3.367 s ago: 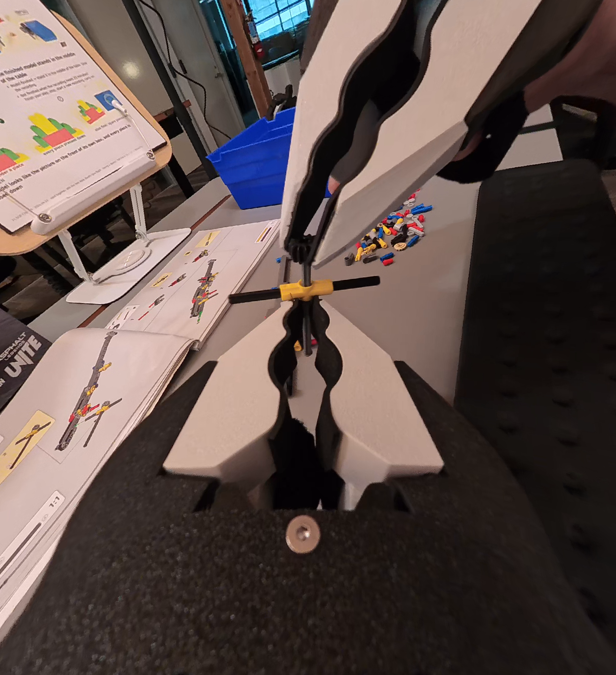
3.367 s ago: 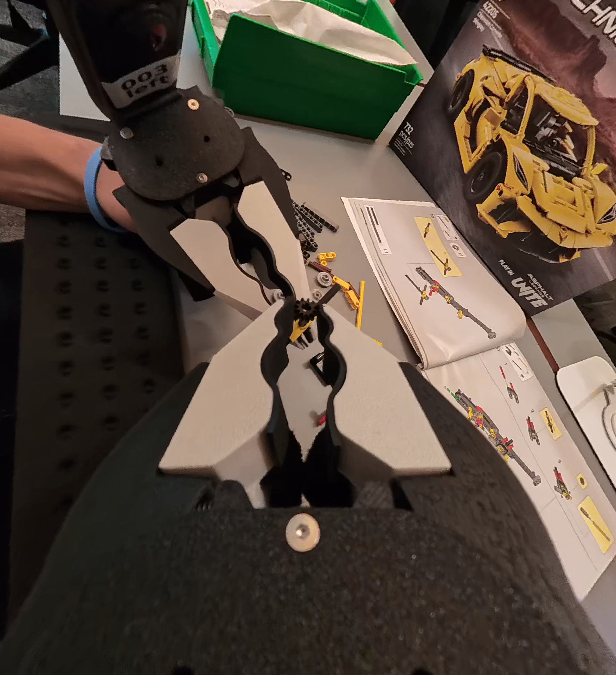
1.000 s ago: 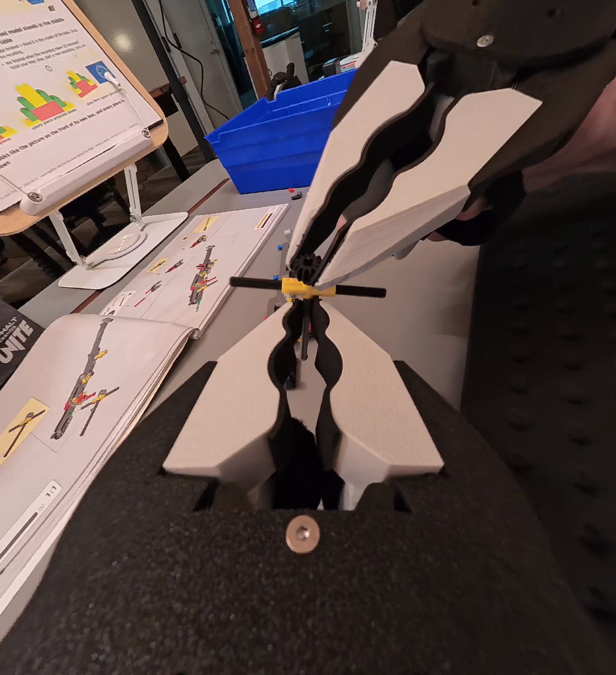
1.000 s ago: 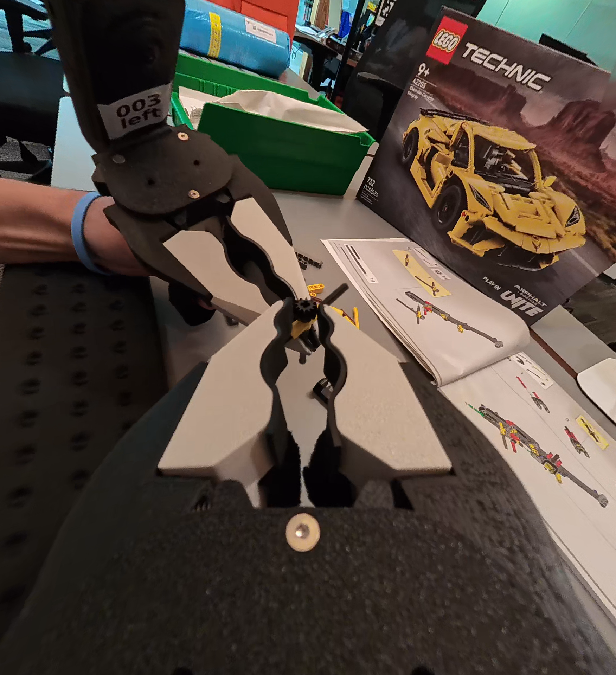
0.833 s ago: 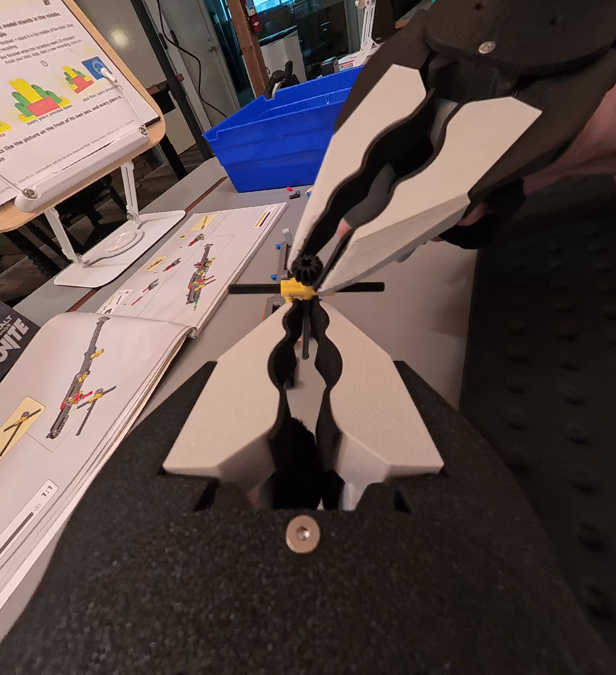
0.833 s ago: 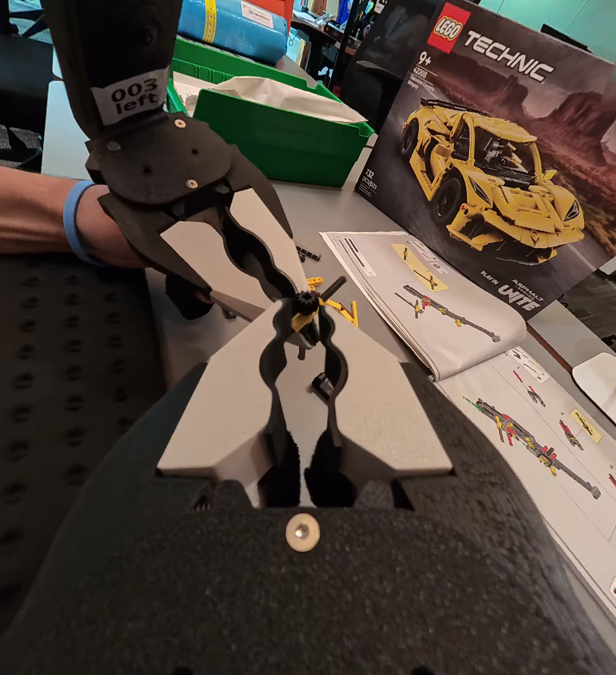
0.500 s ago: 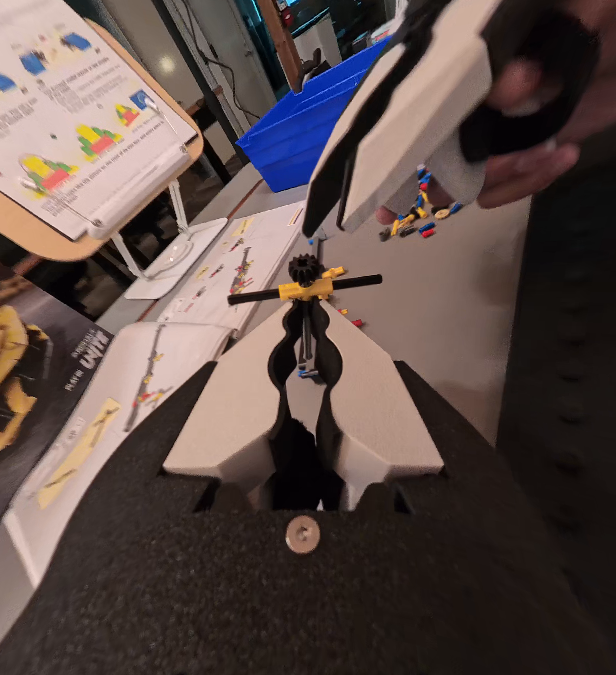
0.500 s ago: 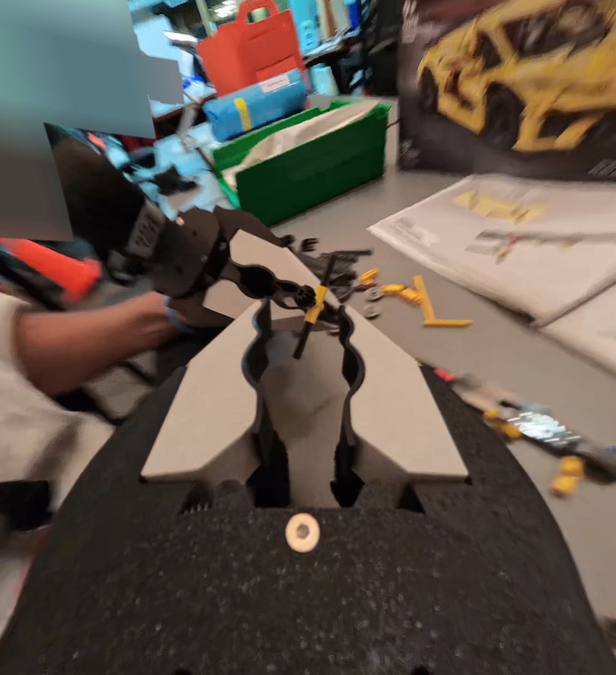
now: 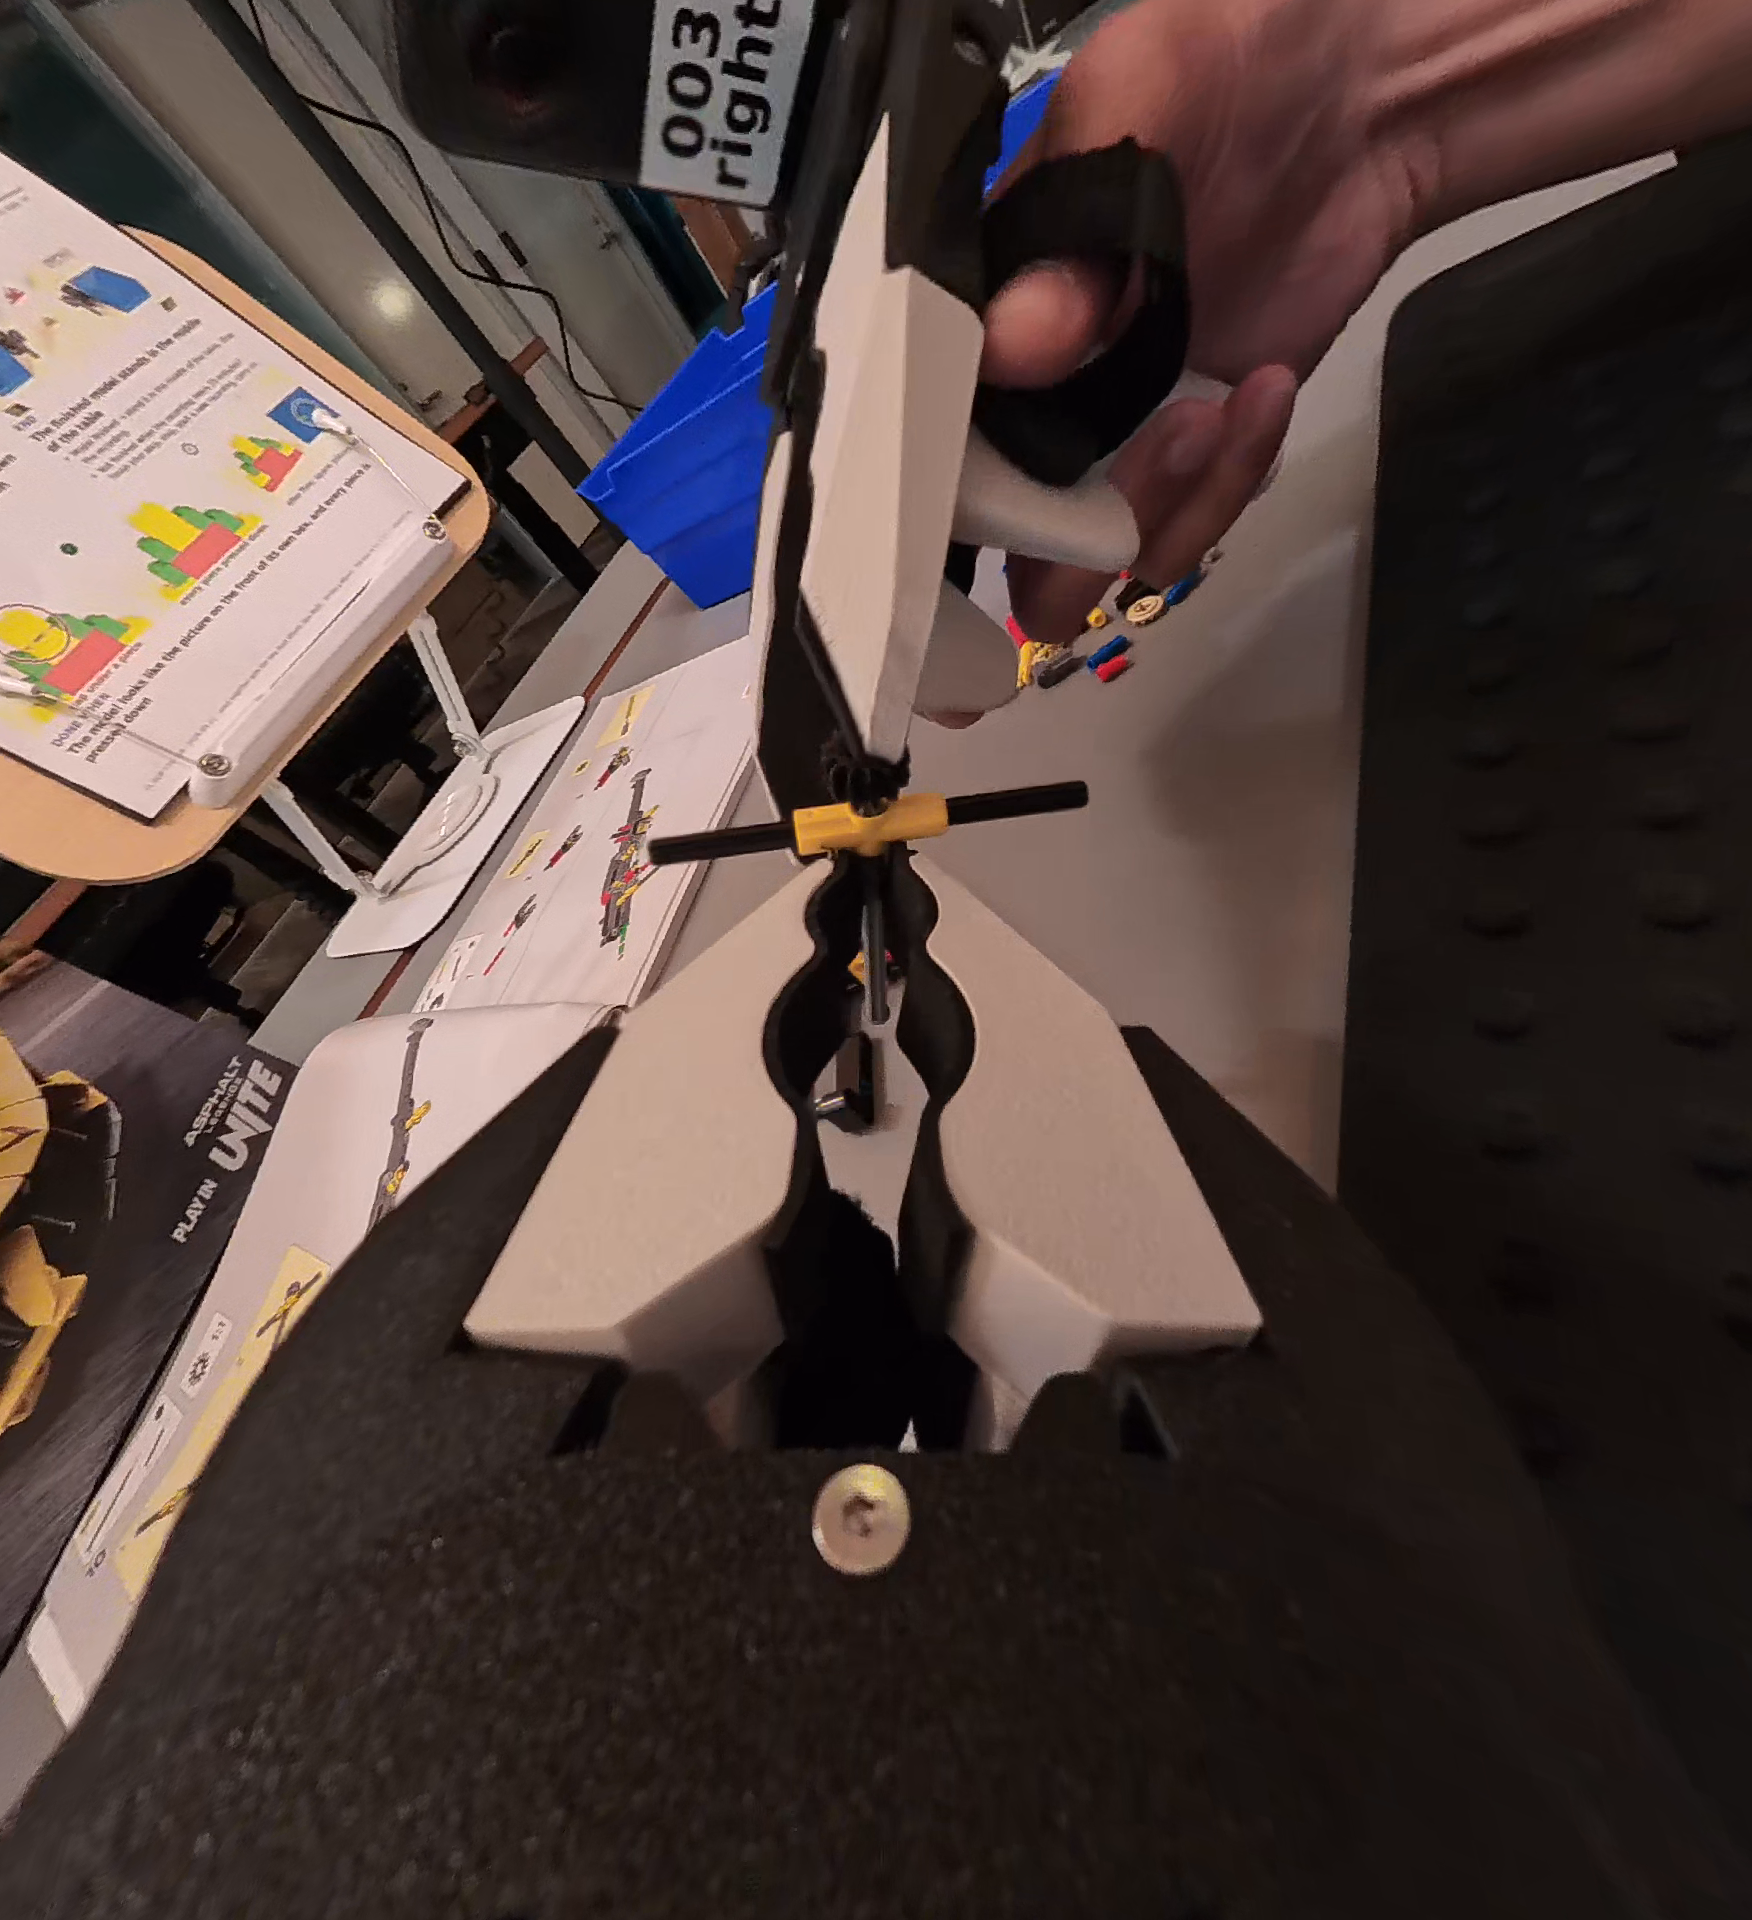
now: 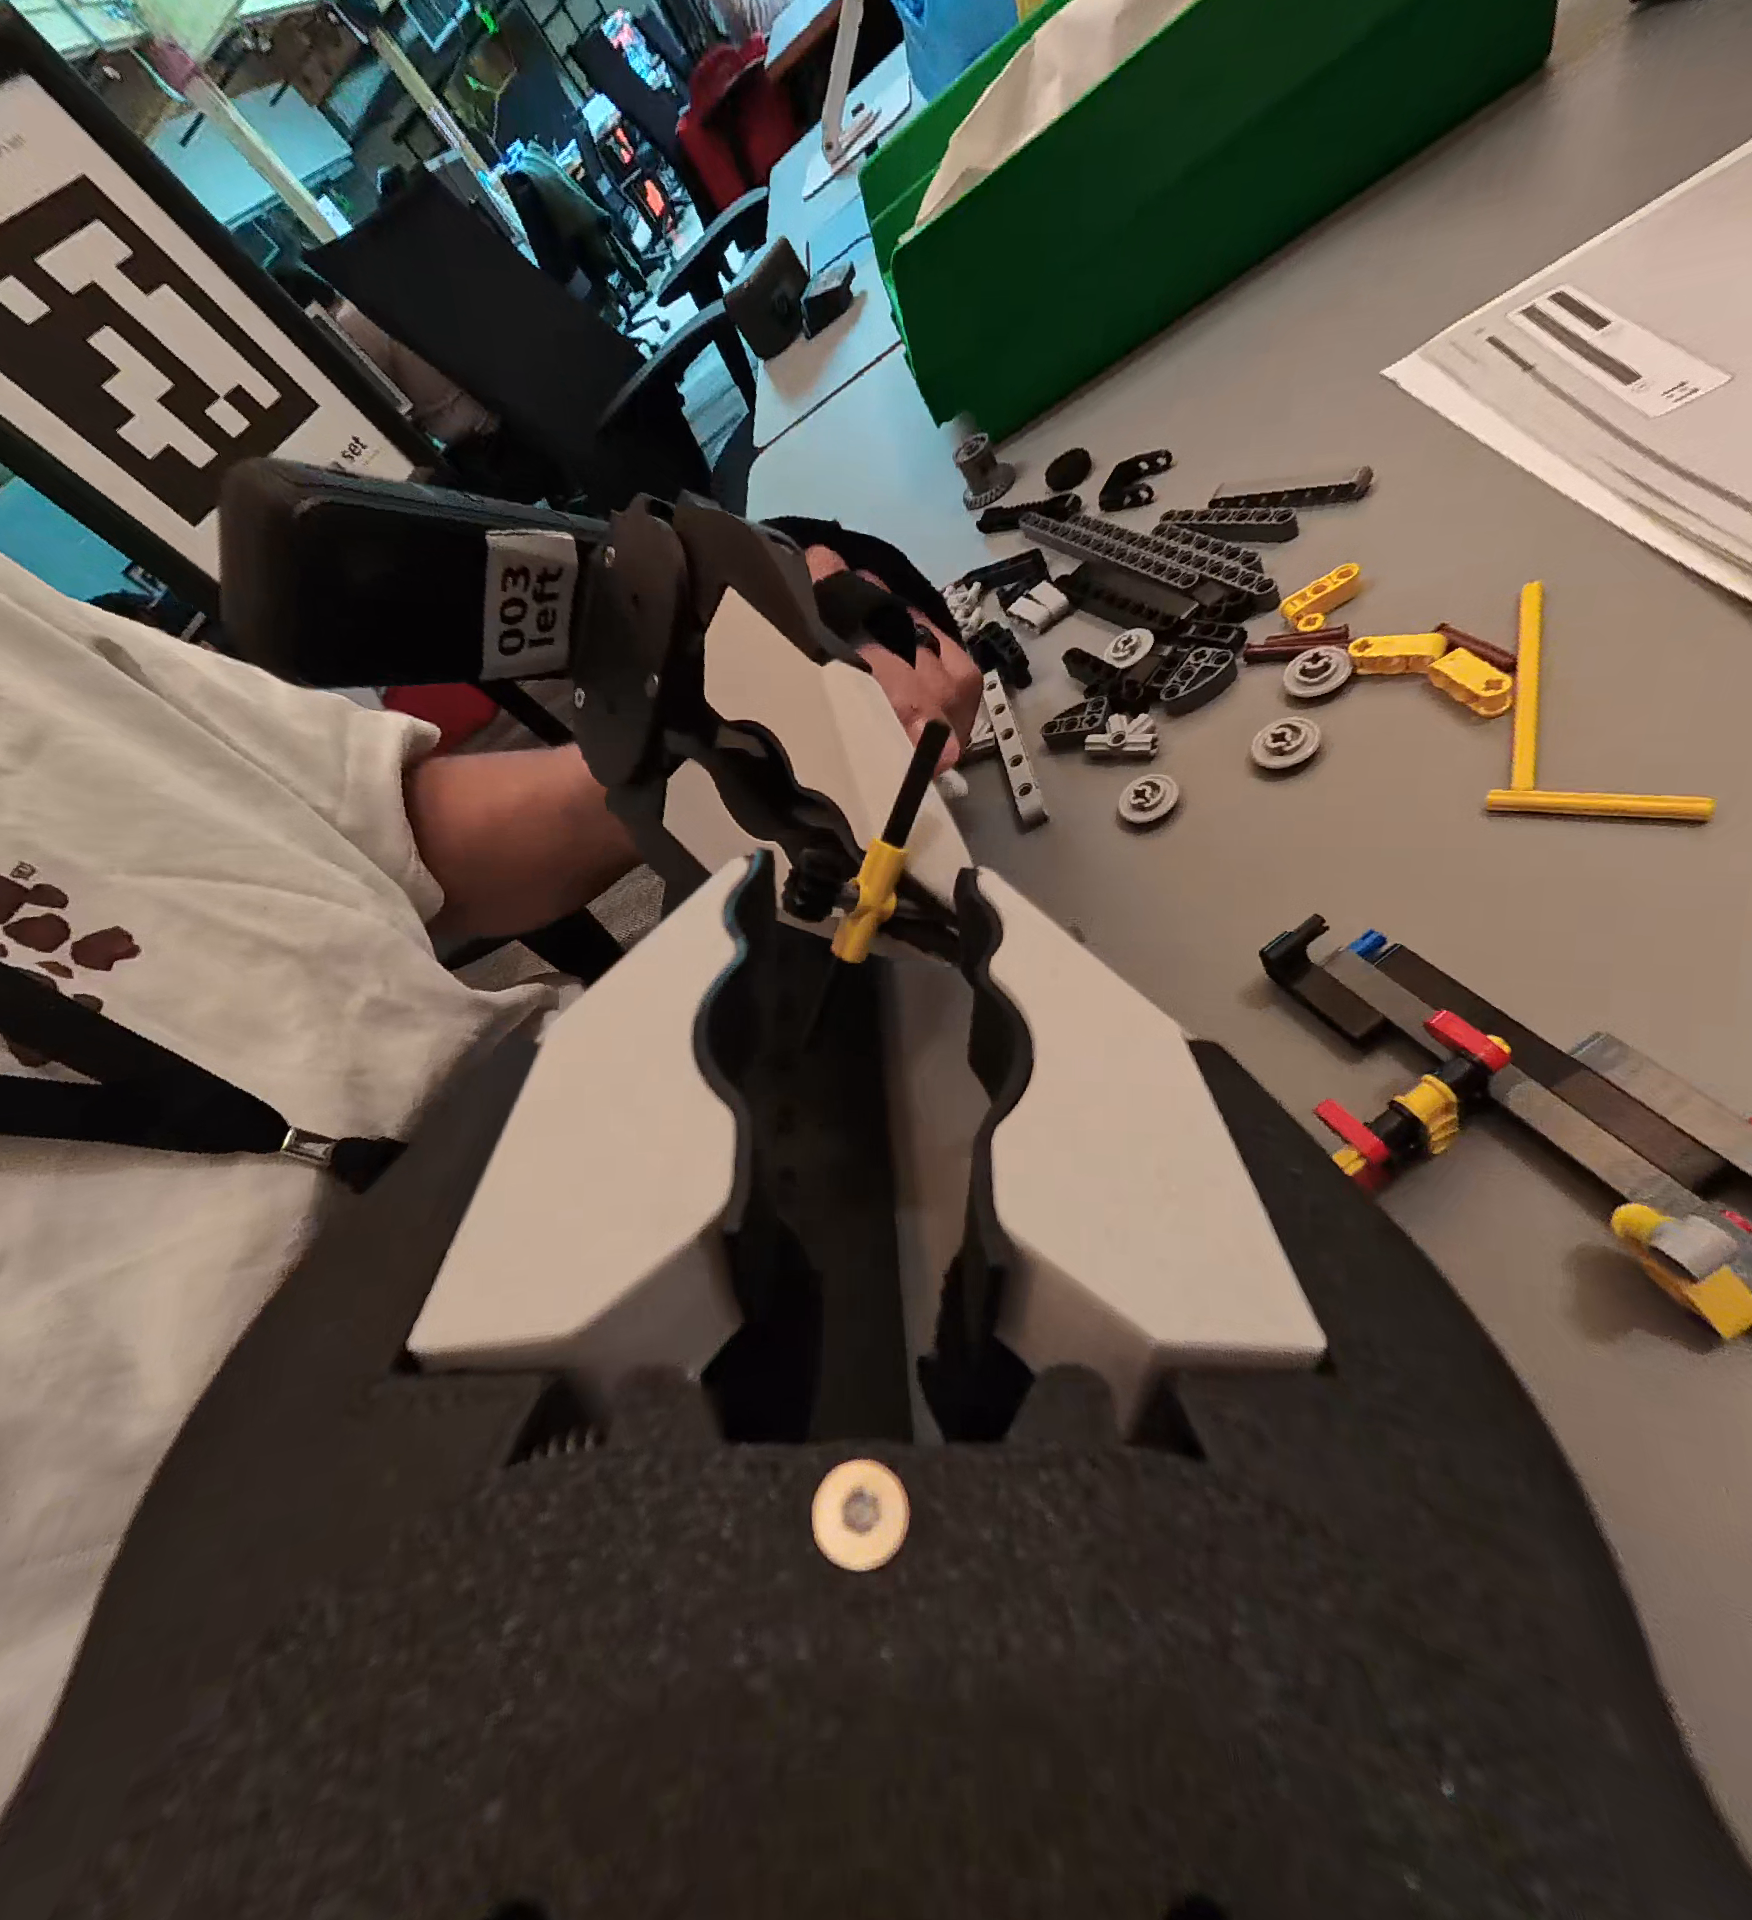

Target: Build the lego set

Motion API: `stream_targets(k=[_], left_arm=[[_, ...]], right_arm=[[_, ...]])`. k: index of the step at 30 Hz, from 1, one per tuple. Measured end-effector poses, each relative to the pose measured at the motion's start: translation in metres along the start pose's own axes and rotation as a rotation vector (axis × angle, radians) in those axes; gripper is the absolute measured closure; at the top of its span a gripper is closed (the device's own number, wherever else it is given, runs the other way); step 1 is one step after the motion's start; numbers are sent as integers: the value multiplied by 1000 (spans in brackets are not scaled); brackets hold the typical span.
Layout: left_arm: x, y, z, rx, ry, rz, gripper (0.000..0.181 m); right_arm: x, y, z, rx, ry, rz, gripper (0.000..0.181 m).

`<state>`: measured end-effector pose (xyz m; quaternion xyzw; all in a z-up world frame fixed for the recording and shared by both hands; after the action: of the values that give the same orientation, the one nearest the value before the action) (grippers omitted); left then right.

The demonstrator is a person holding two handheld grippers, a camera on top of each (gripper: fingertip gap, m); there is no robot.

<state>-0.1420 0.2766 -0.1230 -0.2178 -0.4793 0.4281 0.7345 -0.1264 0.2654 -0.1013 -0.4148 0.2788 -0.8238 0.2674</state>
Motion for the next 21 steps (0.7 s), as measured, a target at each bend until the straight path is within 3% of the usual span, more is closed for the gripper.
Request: stream_targets(k=[12,18,20,21], left_arm=[[-6,4,-3,40,43,2,179],[-5,2,-1,42,-10,-51,180],[-5,3,-2,58,-46,-83,180],[-4,4,-2,63,-62,-95,180]], right_arm=[[-3,7,-6,-32,13,48,151],[-1,6,-5,-66,-19,54,154],[2,5,-5,-92,-75,39,168],[2,6,-5,-102,-86,33,167]])
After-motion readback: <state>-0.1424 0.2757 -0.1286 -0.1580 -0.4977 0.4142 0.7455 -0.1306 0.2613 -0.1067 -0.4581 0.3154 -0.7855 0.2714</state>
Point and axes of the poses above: each gripper's, where its closed fingertips meet, z back along the fingers, y out of its underside, x = y × z across the jaws, the point moved 2 cm from there along z, back along the fingers, and after that the axes turned 15 degrees about x, right-handed, at the moved point
